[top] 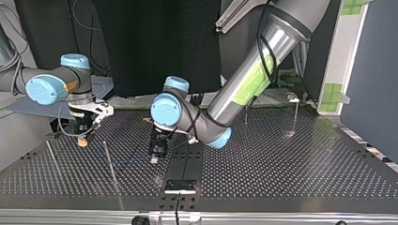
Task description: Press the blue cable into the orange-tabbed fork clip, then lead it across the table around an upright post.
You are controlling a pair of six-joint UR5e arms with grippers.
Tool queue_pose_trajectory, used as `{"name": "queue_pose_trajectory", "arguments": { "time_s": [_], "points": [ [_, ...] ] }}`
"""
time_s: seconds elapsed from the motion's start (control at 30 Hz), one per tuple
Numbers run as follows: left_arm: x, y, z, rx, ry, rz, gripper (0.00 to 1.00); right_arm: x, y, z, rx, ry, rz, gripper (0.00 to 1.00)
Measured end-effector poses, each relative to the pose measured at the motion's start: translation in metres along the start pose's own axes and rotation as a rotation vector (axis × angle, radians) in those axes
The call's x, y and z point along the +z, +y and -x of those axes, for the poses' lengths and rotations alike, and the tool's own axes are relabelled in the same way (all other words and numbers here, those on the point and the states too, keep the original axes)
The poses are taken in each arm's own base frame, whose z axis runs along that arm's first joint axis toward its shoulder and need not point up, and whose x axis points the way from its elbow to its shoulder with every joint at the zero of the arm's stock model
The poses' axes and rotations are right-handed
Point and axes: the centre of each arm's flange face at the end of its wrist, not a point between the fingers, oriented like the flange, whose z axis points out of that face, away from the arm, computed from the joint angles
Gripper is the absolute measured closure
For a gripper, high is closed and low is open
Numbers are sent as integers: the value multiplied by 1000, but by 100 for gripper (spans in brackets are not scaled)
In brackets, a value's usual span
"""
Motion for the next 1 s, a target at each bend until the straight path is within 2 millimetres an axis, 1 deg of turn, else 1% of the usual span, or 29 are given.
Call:
{"name": "queue_pose_trajectory", "arguments": {
  "time_s": [0.13,0.17,0.2,0.23,0.27,0.3,0.33,0.37,0.4,0.43,0.47,0.53,0.57,0.6,0.63,0.67,0.73,0.77,0.83,1.0],
  "points": [
    [3,6,-13,1,18,4,100,8,-1,20,0,1,-4,100],
    [4,7,-17,-1,23,6,93,12,0,26,-2,1,-5,100],
    [4,8,-19,-3,26,8,93,14,1,30,-3,3,-6,100],
    [5,9,-21,-4,28,11,83,16,2,33,-4,5,-6,100],
    [5,10,-22,-6,28,15,60,18,3,36,-5,8,-6,100],
    [5,10,-23,-7,29,20,60,19,3,37,-5,9,-7,100],
    [5,11,-24,-7,28,25,45,20,3,38,-5,10,-7,100],
    [5,12,-24,-7,27,34,31,20,2,39,-6,11,-9,100],
    [5,13,-24,-5,27,42,31,21,2,40,-6,11,-10,100],
    [5,14,-24,-3,27,51,18,21,1,41,-7,10,-12,100],
    [4,16,-24,3,28,63,12,21,0,42,-9,9,-14,100],
    [3,17,-23,16,35,78,12,20,1,44,-14,5,-14,100],
    [3,18,-23,25,44,83,9,20,1,45,-17,3,-15,100],
    [2,19,-24,30,51,85,9,20,0,46,-19,3,-16,100],
    [1,19,-24,34,57,86,7,20,-1,47,-21,1,-16,100],
    [1,19,-24,39,64,87,2,19,-2,48,-24,-1,-17,100],
    [0,20,-25,46,75,90,2,18,-2,53,-27,-8,-15,100],
    [-1,20,-25,49,82,91,0,17,-2,57,-28,-14,-14,100],
    [-1,21,-25,51,88,90,0,16,-1,67,-28,-24,-11,100],
    [-1,22,-25,65,96,85,0,16,2,100,-28,-43,3,100]
  ]
}}
